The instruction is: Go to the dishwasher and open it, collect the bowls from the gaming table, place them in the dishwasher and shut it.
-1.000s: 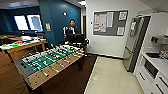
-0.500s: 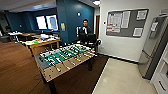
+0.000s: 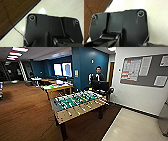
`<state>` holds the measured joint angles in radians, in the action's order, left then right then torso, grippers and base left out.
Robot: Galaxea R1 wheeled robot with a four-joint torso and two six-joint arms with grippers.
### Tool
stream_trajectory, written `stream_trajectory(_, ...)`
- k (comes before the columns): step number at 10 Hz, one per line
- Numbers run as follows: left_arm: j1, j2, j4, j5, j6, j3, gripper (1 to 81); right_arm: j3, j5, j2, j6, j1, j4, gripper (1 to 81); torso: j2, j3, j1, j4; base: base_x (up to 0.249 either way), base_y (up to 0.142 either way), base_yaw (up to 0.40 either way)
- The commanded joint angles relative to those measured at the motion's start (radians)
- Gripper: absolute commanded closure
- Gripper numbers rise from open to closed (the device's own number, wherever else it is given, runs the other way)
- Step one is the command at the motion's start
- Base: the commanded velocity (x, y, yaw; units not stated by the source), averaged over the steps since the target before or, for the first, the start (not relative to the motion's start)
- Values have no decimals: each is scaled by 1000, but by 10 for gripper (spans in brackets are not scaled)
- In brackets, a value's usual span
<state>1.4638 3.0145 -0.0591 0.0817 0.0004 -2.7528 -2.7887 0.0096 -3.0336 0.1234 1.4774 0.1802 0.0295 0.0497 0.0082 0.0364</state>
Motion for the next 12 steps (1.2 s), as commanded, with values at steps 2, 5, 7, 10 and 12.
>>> stream_trajectory(2, -53, -3, 9, -49, 6, -7, 10, -3, -53, 2, 1, -53, 4, 10, 0, 0, 0, 0, 0, 0, 356)
stream_trajectory(5, -53, 0, 7, -49, 4, -5, 10, -3, -53, 2, 1, -53, 4, 10, 0, 0, 0, 0, 0, 0, 356)
stream_trajectory(7, -53, 0, 7, -49, 4, -7, 10, -3, -53, 2, 1, -53, 4, 10, 0, 0, 0, 0, 0, 0, 356)
stream_trajectory(10, -53, -3, 7, -49, 4, -7, 10, 0, -53, -1, 1, -53, 4, 10, 0, 0, 0, 0, 0, 0, 356)
stream_trajectory(12, -53, -2, 7, -49, 4, -7, 10, -1, -53, -1, 1, -53, 4, 10, 0, 0, 0, 0, 0, 0, 356)
